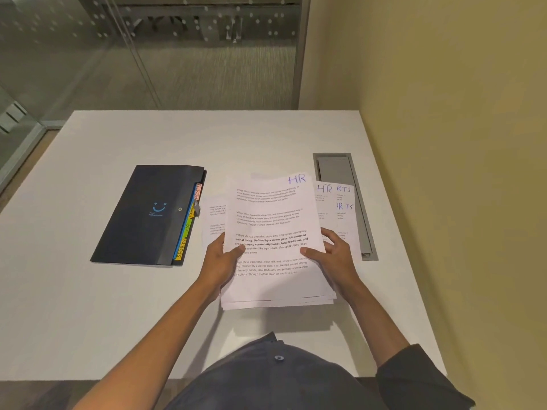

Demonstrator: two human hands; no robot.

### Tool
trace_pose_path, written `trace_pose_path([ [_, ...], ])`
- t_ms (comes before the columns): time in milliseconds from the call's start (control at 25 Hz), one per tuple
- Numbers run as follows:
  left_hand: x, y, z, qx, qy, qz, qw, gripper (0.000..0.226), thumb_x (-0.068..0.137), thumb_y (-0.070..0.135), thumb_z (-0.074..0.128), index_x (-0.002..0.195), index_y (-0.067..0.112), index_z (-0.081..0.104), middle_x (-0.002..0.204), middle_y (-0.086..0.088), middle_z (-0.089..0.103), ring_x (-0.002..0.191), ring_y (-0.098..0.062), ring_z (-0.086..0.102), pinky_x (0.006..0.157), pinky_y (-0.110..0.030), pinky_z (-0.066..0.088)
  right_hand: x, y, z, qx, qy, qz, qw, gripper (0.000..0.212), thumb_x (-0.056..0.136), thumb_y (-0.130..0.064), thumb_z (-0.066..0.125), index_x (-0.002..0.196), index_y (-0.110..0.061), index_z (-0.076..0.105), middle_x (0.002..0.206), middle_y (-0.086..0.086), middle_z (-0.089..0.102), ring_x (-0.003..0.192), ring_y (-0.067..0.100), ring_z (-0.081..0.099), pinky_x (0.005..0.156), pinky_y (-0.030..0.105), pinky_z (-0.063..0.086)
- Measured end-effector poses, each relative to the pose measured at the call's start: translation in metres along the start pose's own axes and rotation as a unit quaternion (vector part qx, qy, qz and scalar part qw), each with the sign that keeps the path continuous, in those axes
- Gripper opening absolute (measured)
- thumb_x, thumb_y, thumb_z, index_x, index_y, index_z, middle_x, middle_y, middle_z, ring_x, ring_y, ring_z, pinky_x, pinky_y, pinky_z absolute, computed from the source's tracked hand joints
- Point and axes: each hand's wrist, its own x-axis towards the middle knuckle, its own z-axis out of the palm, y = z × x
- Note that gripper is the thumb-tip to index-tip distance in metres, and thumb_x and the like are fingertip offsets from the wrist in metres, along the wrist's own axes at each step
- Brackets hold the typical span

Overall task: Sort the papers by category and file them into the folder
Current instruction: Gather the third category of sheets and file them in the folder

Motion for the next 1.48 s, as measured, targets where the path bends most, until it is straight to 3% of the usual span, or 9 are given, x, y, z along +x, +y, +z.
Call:
trace_pose_path([
  [120, -0.001, -0.011, -0.008, 0.05, 0.0, 0.019, 0.999, 0.032, 0.096, 0.005, 0.051, 0.12, 0.025, 0.053, 0.113, 0.003, 0.065, 0.102, -0.018, 0.064, 0.088, -0.039, 0.054, 0.016, 0.017, -0.001, -0.132, 0.089, 0.026, 0.987, 0.039, 0.084, -0.039, 0.074, 0.114, -0.018, 0.062, 0.104, 0.006, 0.074, 0.101, 0.027, 0.07, 0.085, 0.035, 0.053],
  [200, -0.001, -0.018, -0.014, 0.098, 0.011, 0.034, 0.995, 0.032, 0.096, 0.007, 0.051, 0.123, 0.025, 0.05, 0.111, 0.004, 0.062, 0.101, -0.019, 0.062, 0.083, -0.036, 0.055, 0.027, 0.03, -0.007, -0.338, 0.178, 0.073, 0.921, 0.056, 0.087, -0.058, 0.061, 0.122, -0.014, 0.058, 0.116, 0.006, 0.067, 0.111, 0.03, 0.063, 0.091, 0.038, 0.045],
  [360, -0.008, -0.032, -0.022, 0.132, 0.03, 0.043, 0.99, 0.032, 0.097, 0.009, 0.049, 0.125, 0.024, 0.047, 0.109, 0.004, 0.06, 0.097, -0.018, 0.059, 0.077, -0.03, 0.055, 0.041, 0.057, -0.006, -0.541, 0.203, 0.08, 0.812, 0.075, 0.085, -0.067, 0.052, 0.124, -0.004, 0.05, 0.124, 0.012, 0.055, 0.114, 0.031, 0.054, 0.094, 0.043, 0.042],
  [560, -0.009, -0.037, -0.028, 0.146, 0.04, 0.027, 0.988, 0.035, 0.096, 0.011, 0.051, 0.13, 0.021, 0.046, 0.116, 0.001, 0.057, 0.103, -0.023, 0.058, 0.085, -0.042, 0.054, 0.052, 0.072, 0.0, -0.598, 0.211, 0.075, 0.77, 0.077, 0.074, -0.069, 0.066, 0.119, -0.008, 0.052, 0.117, 0.007, 0.053, 0.107, 0.026, 0.057, 0.09, 0.04, 0.043],
  [800, -0.008, -0.029, -0.026, 0.146, 0.039, 0.052, 0.987, 0.03, 0.097, 0.009, 0.049, 0.121, 0.026, 0.045, 0.108, 0.005, 0.058, 0.09, -0.01, 0.059, 0.063, -0.015, 0.052, 0.057, 0.065, -0.004, -0.571, 0.231, 0.116, 0.779, 0.093, 0.063, -0.069, 0.076, 0.125, -0.007, 0.044, 0.124, 0.007, 0.049, 0.114, 0.025, 0.052, 0.094, 0.04, 0.043],
  [1000, -0.007, -0.024, -0.024, 0.148, 0.038, 0.064, 0.986, 0.029, 0.097, 0.009, 0.048, 0.121, 0.025, 0.046, 0.106, 0.007, 0.058, 0.089, -0.007, 0.059, 0.053, -0.01, 0.049, 0.062, 0.06, -0.006, -0.56, 0.217, 0.149, 0.785, 0.092, 0.065, -0.062, 0.08, 0.128, -0.007, 0.042, 0.128, 0.008, 0.044, 0.12, 0.026, 0.048, 0.098, 0.041, 0.042],
  [1240, -0.008, -0.026, -0.028, 0.174, 0.036, 0.077, 0.981, 0.027, 0.097, 0.013, 0.049, 0.121, 0.026, 0.046, 0.11, 0.005, 0.059, 0.096, -0.015, 0.06, 0.064, -0.016, 0.051, 0.06, 0.061, -0.019, -0.304, 0.204, 0.101, 0.925, 0.057, 0.078, -0.014, 0.074, 0.126, -0.011, 0.043, 0.126, 0.01, 0.057, 0.101, 0.029, 0.058, 0.081, 0.034, 0.046],
  [1360, -0.008, -0.024, -0.028, 0.199, 0.037, 0.089, 0.975, 0.027, 0.098, 0.012, 0.048, 0.123, 0.022, 0.047, 0.112, 0.003, 0.059, 0.094, -0.014, 0.058, 0.065, -0.016, 0.05, 0.061, 0.054, -0.023, -0.196, 0.207, 0.085, 0.955, 0.061, 0.083, -0.015, 0.074, 0.136, -0.009, 0.044, 0.136, 0.012, 0.056, 0.121, 0.033, 0.056, 0.099, 0.039, 0.045],
  [1480, -0.006, -0.021, -0.029, 0.192, 0.041, 0.083, 0.977, 0.026, 0.097, 0.011, 0.048, 0.121, 0.022, 0.046, 0.113, 0.003, 0.057, 0.095, -0.016, 0.057, 0.064, -0.018, 0.05, 0.054, 0.041, -0.033, -0.183, 0.181, 0.025, 0.966, 0.04, 0.091, -0.013, 0.067, 0.129, -0.004, 0.059, 0.126, 0.011, 0.065, 0.116, 0.032, 0.061, 0.093, 0.033, 0.048],
])
